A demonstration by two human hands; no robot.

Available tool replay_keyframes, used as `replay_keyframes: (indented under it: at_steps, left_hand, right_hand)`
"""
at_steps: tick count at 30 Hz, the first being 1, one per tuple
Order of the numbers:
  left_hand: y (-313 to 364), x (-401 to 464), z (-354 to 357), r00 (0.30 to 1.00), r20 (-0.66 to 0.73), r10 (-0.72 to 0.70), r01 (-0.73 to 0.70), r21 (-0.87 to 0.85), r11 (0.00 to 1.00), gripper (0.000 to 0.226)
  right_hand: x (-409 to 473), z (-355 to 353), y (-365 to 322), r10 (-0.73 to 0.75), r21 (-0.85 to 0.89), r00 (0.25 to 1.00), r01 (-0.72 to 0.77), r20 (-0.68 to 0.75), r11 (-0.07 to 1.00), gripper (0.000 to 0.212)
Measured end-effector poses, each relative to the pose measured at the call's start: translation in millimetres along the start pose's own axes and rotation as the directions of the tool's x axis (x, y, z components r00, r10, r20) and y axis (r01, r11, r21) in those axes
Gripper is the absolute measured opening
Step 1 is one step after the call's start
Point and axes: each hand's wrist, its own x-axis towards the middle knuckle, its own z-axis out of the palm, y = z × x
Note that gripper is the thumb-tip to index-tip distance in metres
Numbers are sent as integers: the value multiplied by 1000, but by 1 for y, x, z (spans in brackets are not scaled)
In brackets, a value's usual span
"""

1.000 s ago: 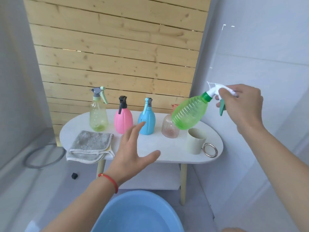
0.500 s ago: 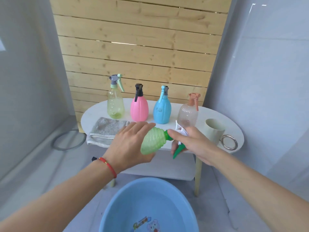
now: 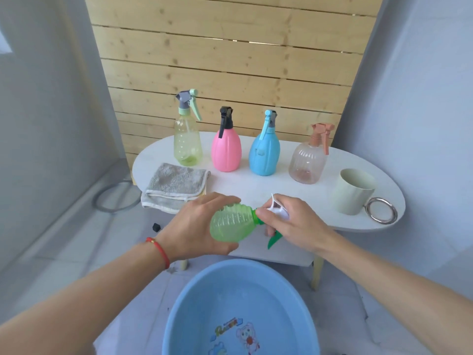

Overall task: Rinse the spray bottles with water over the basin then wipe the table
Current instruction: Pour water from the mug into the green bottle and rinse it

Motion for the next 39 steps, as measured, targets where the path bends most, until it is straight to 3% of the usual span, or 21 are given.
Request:
replay_keyframes:
  at_steps: [2, 5, 8, 11, 13, 15, 20, 29, 33, 39]
  left_hand:
    - [-2, 1, 0, 1000, 7, -5, 5, -20, 1000, 83]
    - [-4, 2, -1, 1000, 5, -20, 21, -44, 999, 84]
    - [-2, 2, 0, 1000, 28, -1, 2, -29, 1000, 84]
    - [0, 2, 0, 999, 36, -14, 15, -35, 999, 84]
    - [-1, 2, 0, 999, 44, -23, 25, -31, 999, 85]
    - [-2, 2, 0, 997, 58, -41, 44, -39, 998, 85]
    - [-7, 4, -5, 996, 41, -84, 84, -17, 996, 81]
    - [-34, -5, -24, 926, -81, -370, 370, -19, 929, 81]
    - [-33, -6, -23, 904, -77, -420, 418, -43, 907, 81]
    - [-22, -6, -17, 910, -52, -412, 409, -58, 911, 79]
  right_hand:
    - [-2, 1, 5, -39, 6, 999, 39, -6, 999, 25]
    - [-2, -1, 5, 21, 77, 1000, -22, 15, 997, 43]
    - [-1, -2, 13, 26, 61, 1000, -26, 2, 998, 30]
    - [-1, -1, 14, 18, 86, 1000, -18, 4, 996, 36]
    - [2, -3, 12, 39, 128, 999, -38, -5, 991, 26]
    - [5, -7, 11, 13, 104, 999, -9, -34, 995, 16]
    - [9, -20, 8, -90, -22, 995, 89, -44, 996, 22]
    - [22, -68, 47, 9, 16, 926, -3, -378, 1000, 26]
    - [36, -61, 65, -30, -177, 898, -54, -440, 983, 30]
    - [49, -35, 75, -72, -469, 969, -49, -236, 882, 27]
